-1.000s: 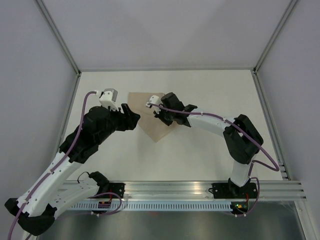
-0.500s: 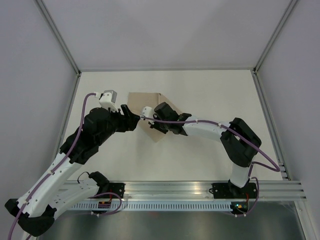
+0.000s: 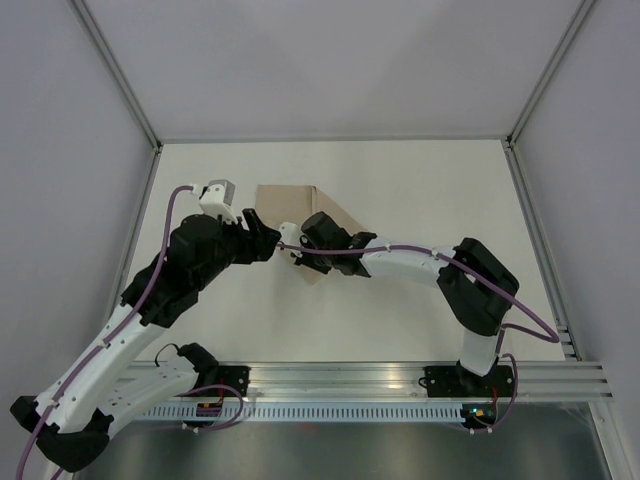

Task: Fold the napkin, place the utensils inside, and roll it up
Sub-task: Fold the napkin

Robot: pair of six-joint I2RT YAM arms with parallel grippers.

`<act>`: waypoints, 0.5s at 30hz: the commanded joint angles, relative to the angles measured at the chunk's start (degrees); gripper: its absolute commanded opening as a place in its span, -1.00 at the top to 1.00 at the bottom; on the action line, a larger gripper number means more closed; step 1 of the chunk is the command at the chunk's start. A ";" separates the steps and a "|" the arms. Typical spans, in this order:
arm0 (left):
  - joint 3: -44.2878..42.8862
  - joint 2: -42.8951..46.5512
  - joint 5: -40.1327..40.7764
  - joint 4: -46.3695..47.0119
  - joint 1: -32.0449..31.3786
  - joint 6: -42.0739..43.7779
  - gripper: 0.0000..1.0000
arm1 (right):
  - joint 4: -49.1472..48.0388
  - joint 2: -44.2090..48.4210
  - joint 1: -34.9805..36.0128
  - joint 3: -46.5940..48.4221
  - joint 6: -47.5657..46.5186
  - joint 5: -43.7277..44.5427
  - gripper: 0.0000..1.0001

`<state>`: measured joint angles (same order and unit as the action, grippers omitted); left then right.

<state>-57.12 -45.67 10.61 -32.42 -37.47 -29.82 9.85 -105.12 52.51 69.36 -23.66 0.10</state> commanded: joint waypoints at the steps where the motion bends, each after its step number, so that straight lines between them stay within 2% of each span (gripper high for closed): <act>1: -0.18 -0.47 0.20 2.01 -0.05 -1.82 -0.42 | -0.35 -1.58 0.40 -0.10 -1.12 1.83 0.87; 5: -0.18 -0.82 0.02 2.01 -0.06 -1.82 -0.42 | -0.27 -1.67 0.40 -0.72 -1.65 1.84 0.72; 6: -0.18 -0.91 0.02 2.10 0.03 -1.73 -0.42 | -0.18 -1.67 0.40 -0.72 -1.74 1.92 0.57; 8: -0.27 -1.18 0.11 2.01 -0.05 -1.90 -0.42 | -0.27 -1.32 0.40 -0.90 -2.00 1.92 0.45; 11: -0.36 -1.70 0.29 2.19 -0.06 -2.08 -0.44 | -0.35 0.26 0.31 -1.33 -2.18 1.83 0.15; 12: -0.44 -1.88 0.37 2.28 -0.06 -2.25 -0.46 | -0.18 0.79 0.40 -1.34 -2.18 1.84 -0.02; 15: -0.45 -2.49 0.64 2.98 -0.06 -2.87 -0.47 | 0.52 2.80 0.40 -1.07 -1.92 1.22 -0.17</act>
<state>-57.12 -47.68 10.59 -32.32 -37.47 -30.26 9.96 -106.26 52.66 68.27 -25.36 0.47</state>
